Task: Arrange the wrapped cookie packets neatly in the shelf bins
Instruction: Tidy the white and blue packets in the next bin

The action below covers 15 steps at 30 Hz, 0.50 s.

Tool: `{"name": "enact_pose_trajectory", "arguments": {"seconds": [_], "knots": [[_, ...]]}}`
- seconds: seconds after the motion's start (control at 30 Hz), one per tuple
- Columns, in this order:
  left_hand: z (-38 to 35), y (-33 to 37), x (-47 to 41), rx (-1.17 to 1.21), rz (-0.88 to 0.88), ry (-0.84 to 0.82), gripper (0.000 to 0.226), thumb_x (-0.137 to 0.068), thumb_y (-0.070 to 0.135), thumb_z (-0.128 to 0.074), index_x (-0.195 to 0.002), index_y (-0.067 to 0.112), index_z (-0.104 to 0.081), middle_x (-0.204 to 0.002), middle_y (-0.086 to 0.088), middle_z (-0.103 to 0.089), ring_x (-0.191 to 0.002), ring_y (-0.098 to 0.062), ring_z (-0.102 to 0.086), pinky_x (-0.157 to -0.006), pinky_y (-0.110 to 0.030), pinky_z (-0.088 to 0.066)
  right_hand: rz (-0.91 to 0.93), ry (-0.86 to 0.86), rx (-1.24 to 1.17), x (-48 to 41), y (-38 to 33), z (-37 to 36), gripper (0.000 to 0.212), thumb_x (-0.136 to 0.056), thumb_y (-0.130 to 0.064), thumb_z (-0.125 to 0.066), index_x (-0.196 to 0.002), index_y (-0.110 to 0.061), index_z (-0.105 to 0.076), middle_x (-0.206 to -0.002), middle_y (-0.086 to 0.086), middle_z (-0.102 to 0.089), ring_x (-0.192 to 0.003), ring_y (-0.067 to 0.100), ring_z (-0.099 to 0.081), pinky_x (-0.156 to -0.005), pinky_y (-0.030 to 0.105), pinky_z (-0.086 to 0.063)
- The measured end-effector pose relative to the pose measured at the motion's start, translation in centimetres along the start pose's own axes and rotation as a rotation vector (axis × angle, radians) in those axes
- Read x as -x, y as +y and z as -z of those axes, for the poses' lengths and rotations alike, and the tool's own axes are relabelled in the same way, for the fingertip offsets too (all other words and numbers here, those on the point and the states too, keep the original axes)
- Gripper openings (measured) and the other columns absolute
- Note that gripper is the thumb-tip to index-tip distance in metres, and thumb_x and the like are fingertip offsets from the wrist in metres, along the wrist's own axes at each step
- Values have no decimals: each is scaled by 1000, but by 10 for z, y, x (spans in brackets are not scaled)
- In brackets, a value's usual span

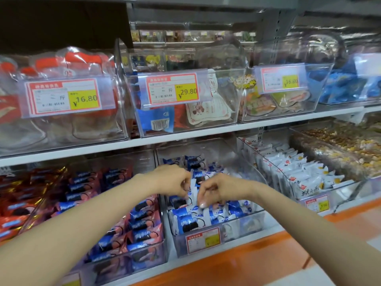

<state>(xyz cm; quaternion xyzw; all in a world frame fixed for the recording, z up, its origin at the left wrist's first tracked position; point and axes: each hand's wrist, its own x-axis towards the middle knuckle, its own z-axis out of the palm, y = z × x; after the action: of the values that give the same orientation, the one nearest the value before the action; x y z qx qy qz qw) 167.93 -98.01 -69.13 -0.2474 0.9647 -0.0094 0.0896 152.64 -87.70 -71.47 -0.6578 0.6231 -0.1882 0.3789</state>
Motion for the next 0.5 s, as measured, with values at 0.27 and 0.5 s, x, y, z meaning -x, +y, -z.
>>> {"name": "enact_pose_trajectory", "arguments": {"seconds": [0.27,0.5], "knots": [[-24,26,-1,-196,-8,-202,23,-84,26,-62,-101,11,-65,-82,-1,-54,-77,-20,-49,-65,-31,-35,23,83,331,7,1,-36,37,-81,-22,-73,-116,-15,-64,-81,-14,-57,-53,-10,-45,-52,9,-33],[-32,19,3,-152,-26,-253,37,-78,52,-65,-82,17,-54,-72,2,-49,-76,-18,-46,-53,-26,-23,-145,466,171,7,25,34,27,-78,-18,-76,-103,-13,-69,-101,2,-69,-86,15,-61,-78,27,-45]]}}
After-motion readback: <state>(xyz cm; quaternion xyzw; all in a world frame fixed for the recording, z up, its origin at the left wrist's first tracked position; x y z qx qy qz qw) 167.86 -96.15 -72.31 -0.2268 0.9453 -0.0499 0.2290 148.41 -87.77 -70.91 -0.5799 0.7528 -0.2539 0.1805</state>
